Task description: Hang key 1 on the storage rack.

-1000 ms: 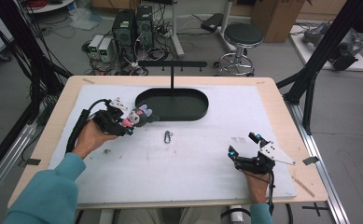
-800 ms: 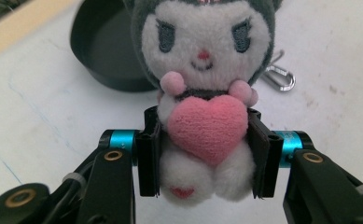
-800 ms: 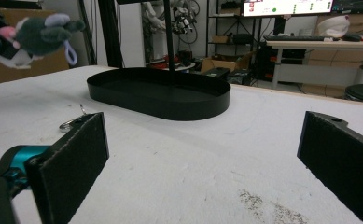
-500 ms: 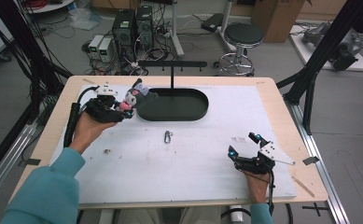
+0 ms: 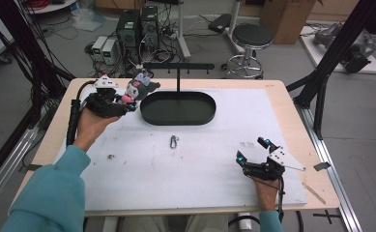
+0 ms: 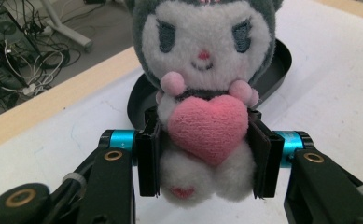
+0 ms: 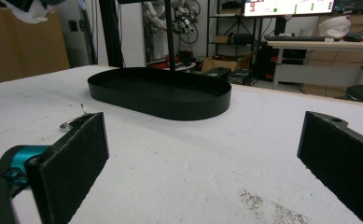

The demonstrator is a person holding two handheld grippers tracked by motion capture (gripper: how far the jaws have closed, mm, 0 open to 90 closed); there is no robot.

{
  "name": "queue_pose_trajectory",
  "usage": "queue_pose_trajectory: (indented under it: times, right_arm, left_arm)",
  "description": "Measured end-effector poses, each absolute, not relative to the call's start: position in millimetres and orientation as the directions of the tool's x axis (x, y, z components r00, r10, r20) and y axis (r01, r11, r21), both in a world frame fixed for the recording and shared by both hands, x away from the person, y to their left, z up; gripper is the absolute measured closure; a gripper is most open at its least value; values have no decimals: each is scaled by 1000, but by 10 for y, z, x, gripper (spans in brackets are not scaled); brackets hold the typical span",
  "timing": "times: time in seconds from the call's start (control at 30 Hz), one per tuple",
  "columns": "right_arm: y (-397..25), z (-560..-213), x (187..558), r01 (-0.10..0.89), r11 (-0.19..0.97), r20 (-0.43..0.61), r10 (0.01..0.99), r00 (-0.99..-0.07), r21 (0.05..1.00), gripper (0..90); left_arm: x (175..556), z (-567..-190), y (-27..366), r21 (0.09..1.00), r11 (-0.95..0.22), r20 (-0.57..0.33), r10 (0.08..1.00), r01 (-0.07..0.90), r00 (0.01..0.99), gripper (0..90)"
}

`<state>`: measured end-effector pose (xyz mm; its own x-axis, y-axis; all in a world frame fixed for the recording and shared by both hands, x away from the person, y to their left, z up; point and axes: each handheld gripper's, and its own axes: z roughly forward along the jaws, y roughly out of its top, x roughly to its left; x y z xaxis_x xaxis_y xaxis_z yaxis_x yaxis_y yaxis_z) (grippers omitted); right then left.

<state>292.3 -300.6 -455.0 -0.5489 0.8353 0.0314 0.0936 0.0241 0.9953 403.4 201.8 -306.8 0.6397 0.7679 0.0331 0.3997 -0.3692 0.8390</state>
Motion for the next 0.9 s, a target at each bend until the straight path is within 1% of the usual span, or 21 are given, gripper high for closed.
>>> queue_pose_trajectory:
  times: [0.43, 0.77, 0.83, 0.9]
  right_arm:
    - [-3006, -4550, 2920, 92, 21, 33, 833, -552, 996, 12]
    - [-3006, -4550, 2920, 93, 18, 36, 833, -552, 996, 12]
    - [-3008, -4550, 2919, 95, 17, 38, 834, -551, 995, 12]
    - [-3007, -4551, 2918, 96, 16, 39, 834, -551, 995, 12]
  left_arm:
    - [4164, -2948, 1961, 844, -360, 37, 778, 398, 627, 547]
    - [4296, -2910, 1946, 843, -340, 26, 799, 416, 601, 548]
    - [4327, -2911, 1938, 836, -350, 36, 804, 423, 593, 548]
    - [4356, -2907, 1941, 840, -335, 24, 809, 427, 587, 548]
